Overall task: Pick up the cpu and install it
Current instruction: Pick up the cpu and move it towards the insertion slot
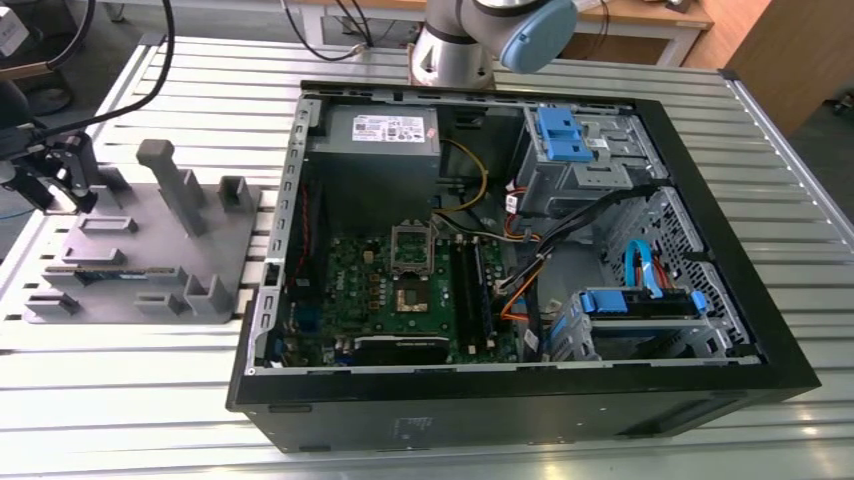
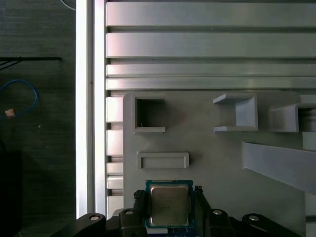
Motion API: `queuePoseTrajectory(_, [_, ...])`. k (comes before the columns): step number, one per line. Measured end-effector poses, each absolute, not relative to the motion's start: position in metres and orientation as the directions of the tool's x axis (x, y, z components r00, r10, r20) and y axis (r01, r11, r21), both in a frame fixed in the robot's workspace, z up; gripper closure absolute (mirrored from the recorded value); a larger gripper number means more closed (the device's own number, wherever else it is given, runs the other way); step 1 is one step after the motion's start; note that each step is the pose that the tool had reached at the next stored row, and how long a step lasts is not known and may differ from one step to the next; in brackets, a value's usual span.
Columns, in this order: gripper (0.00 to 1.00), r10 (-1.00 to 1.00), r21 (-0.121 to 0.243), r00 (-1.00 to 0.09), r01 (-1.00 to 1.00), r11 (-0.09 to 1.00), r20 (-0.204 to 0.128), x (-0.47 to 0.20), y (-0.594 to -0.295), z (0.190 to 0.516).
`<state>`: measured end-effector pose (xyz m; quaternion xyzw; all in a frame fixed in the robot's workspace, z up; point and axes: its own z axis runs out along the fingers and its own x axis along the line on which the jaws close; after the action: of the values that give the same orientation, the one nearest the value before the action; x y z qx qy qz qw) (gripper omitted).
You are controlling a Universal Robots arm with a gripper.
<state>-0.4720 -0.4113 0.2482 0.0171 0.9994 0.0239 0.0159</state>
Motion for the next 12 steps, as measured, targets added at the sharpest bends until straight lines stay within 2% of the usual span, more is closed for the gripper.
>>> queuePoseTrajectory(12, [0.53, 0.035, 0.048, -0.999, 0.033, 0.998, -0.031, -0.4720, -0.4113, 0.2505])
